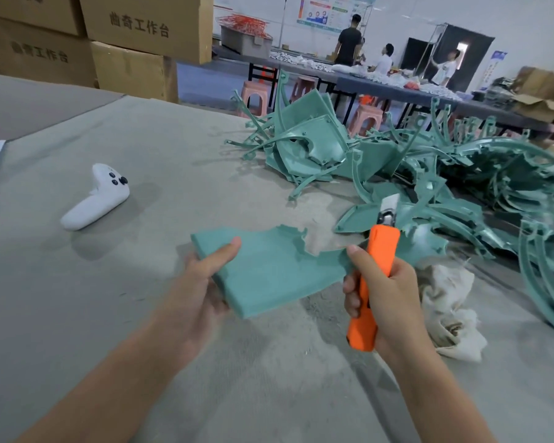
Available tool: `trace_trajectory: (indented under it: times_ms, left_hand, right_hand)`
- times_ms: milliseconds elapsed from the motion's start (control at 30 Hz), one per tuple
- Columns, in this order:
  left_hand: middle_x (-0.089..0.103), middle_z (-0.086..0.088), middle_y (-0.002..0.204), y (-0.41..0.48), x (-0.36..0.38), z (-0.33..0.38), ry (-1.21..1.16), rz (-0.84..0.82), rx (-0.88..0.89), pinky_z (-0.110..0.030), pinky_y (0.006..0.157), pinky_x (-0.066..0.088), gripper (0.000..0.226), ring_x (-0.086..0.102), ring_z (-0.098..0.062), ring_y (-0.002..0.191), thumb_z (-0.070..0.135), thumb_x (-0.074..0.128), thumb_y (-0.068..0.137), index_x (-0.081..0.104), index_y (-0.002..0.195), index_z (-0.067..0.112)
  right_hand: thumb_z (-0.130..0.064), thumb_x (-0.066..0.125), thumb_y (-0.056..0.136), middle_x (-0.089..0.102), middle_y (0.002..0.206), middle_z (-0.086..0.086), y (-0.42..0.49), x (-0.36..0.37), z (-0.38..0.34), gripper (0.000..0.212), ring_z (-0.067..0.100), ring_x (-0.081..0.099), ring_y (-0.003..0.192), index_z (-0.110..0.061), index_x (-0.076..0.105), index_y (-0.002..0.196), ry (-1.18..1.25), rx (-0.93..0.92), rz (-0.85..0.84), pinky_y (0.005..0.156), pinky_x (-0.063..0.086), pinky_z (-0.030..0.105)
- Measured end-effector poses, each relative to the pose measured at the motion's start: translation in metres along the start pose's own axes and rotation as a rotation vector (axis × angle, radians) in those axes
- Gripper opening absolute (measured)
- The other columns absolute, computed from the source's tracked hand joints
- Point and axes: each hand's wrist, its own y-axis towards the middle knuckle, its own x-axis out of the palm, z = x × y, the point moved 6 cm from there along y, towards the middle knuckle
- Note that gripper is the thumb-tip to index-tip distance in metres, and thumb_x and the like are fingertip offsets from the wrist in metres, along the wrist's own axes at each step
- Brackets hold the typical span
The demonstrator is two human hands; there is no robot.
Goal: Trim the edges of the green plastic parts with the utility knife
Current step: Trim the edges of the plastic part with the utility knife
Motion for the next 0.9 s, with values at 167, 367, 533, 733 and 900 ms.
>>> trace_trajectory:
  times_ms: [167, 367, 533, 733, 900]
  left_hand:
    - [0.020, 0.007, 0.158, -0.026, 0.012, 0.049, 0.916, -0.028, 0.891, -0.035, 0.119, 0.009, 0.084, 0.007, -0.011, 0.148, 0.047, 0.060, 0.066, 0.036, 0.144, 0.030]
    - [0.053, -0.006, 0.140, -0.041, 0.043, 0.007, 1.513, -0.415, 1.117, -0.049, 0.101, 0.046, 0.065, 0.046, -0.024, 0.133, 0.023, 0.082, 0.075, 0.056, 0.133, 0.009]
    - [0.073, 0.013, 0.094, -0.041, 0.034, 0.019, 1.362, -0.208, 1.138, -0.008, 0.067, 0.051, 0.041, 0.067, 0.002, 0.074, -0.002, 0.069, 0.071, 0.073, 0.108, 0.014]
    - [0.062, 0.018, 0.067, -0.033, 0.009, 0.047, 0.987, 0.343, 0.932, -0.003, 0.045, 0.032, 0.027, 0.051, 0.009, 0.051, 0.033, 0.062, 0.082, 0.045, 0.062, 0.038]
    - [0.064, 0.030, 0.066, -0.026, 0.000, 0.046, 0.770, 0.362, 0.795, -0.005, 0.047, 0.038, 0.016, 0.059, 0.010, 0.058, 0.032, 0.065, 0.080, 0.059, 0.065, 0.031]
  right_hand:
    - [-0.013, 0.061, 0.095, 0.046, 0.045, 0.004, 0.006, -0.012, -0.004, 0.037, 0.014, 0.035, 0.034, -0.007, 0.047, 0.062, 0.102, 0.017, 0.070, 0.033, 0.031, 0.022]
    - [-0.013, 0.058, 0.095, 0.040, 0.049, 0.003, 0.008, -0.013, -0.003, 0.033, 0.011, 0.032, 0.036, -0.009, 0.047, 0.064, 0.181, 0.036, 0.017, 0.033, 0.030, 0.021]
    - [-0.025, 0.059, 0.094, 0.044, 0.050, 0.003, 0.007, -0.007, -0.004, 0.029, 0.010, 0.031, 0.034, -0.013, 0.060, 0.068, 0.252, 0.034, -0.040, 0.032, 0.030, 0.020]
    - [-0.027, 0.056, 0.099, 0.069, 0.074, 0.008, 0.010, -0.011, 0.003, 0.020, 0.012, 0.037, 0.035, -0.015, 0.040, 0.101, -0.060, 0.046, -0.024, 0.034, 0.035, 0.025]
    - [-0.019, 0.061, 0.096, 0.062, 0.080, 0.011, 0.007, -0.002, 0.011, 0.029, 0.019, 0.042, 0.036, -0.020, 0.033, 0.102, -0.230, 0.054, -0.083, 0.035, 0.039, 0.029]
